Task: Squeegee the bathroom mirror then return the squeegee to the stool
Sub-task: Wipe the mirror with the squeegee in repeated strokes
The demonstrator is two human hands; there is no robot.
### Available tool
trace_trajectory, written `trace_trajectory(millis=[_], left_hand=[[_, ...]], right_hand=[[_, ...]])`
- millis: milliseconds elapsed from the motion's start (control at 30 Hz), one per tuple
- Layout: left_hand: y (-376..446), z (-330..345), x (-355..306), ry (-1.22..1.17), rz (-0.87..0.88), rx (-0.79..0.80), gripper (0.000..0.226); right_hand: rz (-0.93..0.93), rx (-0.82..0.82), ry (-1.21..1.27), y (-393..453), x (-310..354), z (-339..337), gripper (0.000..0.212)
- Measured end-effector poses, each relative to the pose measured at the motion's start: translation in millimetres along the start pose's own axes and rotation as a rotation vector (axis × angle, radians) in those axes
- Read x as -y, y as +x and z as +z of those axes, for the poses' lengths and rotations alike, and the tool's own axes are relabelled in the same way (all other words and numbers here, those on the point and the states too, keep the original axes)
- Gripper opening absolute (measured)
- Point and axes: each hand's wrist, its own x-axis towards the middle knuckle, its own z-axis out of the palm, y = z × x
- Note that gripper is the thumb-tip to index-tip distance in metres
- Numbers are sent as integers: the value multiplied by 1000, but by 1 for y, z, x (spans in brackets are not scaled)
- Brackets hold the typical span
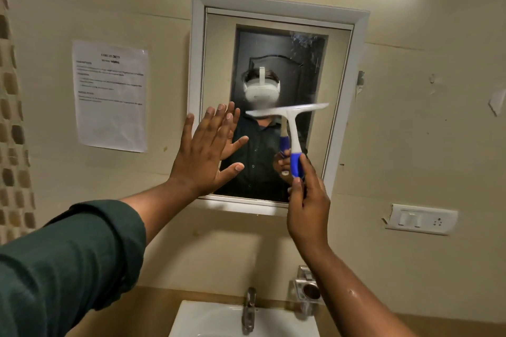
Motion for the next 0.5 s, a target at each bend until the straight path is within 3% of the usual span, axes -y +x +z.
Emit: trace_trajectory(millis=[333,500], left_hand=[[12,6,-11,-13,22,-21,95],[28,-2,-17,-35,14,-40,96]], right_hand=[[220,12,-89,-130,-72,6,62],[236,-27,-68,-150,-78,1,83]])
